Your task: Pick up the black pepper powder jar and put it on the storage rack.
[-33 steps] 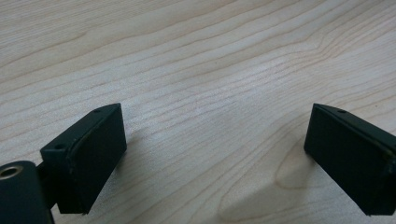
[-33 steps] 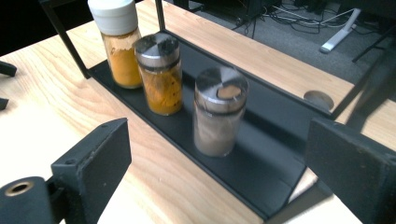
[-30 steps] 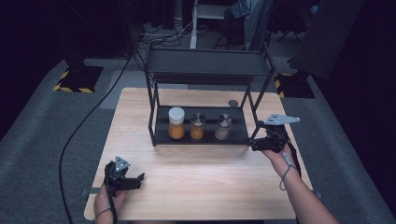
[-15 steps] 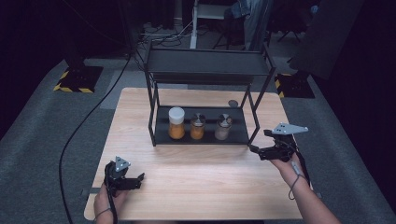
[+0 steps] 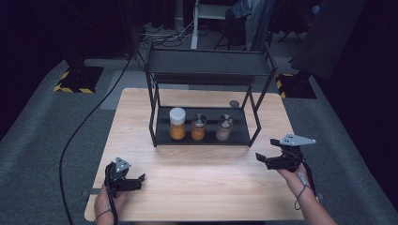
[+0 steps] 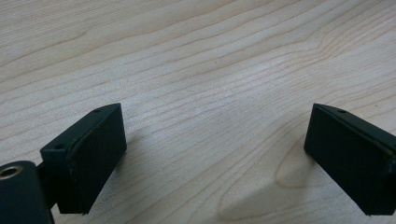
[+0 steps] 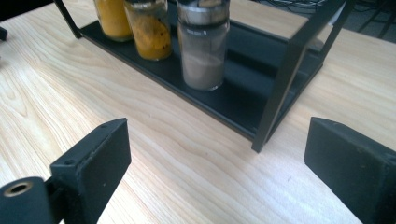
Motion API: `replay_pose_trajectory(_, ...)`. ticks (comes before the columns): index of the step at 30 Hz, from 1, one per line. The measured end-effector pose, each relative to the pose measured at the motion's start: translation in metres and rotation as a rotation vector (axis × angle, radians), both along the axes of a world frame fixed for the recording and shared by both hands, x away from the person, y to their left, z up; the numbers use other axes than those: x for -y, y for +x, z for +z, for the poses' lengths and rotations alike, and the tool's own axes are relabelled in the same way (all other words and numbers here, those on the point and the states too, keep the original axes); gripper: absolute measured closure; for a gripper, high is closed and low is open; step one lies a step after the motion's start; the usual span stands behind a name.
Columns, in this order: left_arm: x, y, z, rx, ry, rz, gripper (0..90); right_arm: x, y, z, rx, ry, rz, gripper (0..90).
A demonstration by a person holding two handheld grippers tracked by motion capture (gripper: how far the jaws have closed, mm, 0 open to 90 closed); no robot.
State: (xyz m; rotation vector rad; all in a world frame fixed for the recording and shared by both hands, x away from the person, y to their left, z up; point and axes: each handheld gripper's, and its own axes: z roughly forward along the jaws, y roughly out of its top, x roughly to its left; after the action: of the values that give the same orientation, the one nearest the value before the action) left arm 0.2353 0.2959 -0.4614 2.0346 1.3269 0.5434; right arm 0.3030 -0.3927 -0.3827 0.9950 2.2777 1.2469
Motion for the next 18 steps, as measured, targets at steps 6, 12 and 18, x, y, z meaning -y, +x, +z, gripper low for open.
replay_pose_trajectory(6,0.0,0.0,0.0,0.0,0.0,0.0,5.8,0.004,-0.003,-0.012,-0.013,0.001,-0.006,7.2)
replay_pose_trajectory(12,0.0,0.0,0.0,-0.001,0.001,0.0,5.8,0.008,-0.008,-0.022,-0.003,-0.001,-0.026,7.1)
replay_pose_trajectory(18,0.0,0.0,0.0,0.0,0.001,0.001,5.8,0.01,-0.009,-0.031,-0.014,-0.006,-0.036,7.1)
